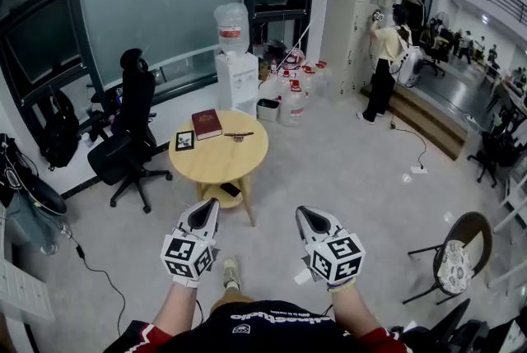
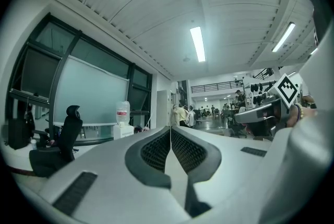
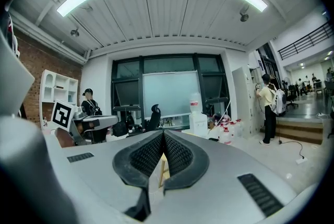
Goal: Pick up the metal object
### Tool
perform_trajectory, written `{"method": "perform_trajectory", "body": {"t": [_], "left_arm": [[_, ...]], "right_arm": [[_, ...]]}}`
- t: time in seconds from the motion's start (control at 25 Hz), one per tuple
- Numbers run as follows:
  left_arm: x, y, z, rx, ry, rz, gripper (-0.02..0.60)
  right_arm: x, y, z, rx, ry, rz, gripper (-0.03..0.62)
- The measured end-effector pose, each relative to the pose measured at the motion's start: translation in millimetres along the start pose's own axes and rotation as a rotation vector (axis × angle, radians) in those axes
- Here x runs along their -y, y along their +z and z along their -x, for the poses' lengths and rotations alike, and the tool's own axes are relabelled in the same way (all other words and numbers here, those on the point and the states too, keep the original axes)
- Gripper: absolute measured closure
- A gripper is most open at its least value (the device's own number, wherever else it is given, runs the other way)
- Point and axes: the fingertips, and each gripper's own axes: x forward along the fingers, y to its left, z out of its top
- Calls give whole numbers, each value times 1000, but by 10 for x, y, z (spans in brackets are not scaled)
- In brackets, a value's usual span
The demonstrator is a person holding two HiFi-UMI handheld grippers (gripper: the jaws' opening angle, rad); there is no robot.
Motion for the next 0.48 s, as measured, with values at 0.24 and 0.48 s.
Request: {"method": "perform_trajectory", "body": {"t": [0.24, 0.48], "left_arm": [[-140, 59, -247, 6, 2, -12, 558], [-288, 105, -517, 16, -3, -17, 558]], "right_arm": [[107, 85, -253, 0, 16, 17, 566], [247, 202, -466, 8, 17, 38, 566]]}}
